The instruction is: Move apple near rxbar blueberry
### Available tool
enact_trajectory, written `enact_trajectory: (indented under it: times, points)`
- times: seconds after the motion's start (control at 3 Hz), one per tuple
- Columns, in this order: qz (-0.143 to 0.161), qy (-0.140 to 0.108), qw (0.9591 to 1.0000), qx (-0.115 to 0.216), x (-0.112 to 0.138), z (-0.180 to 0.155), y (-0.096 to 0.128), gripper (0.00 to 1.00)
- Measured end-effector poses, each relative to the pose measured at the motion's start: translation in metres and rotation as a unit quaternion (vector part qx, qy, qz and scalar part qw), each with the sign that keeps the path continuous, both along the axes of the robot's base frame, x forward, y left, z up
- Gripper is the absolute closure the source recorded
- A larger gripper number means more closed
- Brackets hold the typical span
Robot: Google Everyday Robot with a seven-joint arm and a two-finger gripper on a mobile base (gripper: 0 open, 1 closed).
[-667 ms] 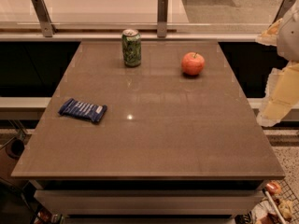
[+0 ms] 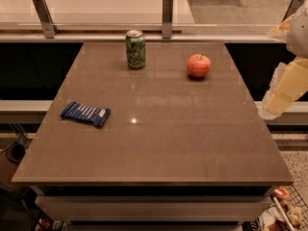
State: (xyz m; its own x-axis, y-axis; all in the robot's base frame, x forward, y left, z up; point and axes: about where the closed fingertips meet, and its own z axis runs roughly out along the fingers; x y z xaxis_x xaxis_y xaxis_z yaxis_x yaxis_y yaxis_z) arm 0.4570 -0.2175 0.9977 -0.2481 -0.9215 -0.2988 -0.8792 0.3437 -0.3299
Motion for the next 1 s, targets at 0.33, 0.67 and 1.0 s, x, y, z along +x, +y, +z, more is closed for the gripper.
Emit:
enact_trajectory:
  times: [0.33, 0.67, 1.0]
  points:
    - [-0.043, -0.035, 0.9964, 0.065, 0.02, -0.005, -0.007, 0.0]
    - [-0.084, -0.075, 0.9839, 0.139, 0.045, -0.014, -0.01, 0.0]
    - [-0.103, -0.118, 0.9644, 0.213, 0.082, -0.019, -0.005, 0.0]
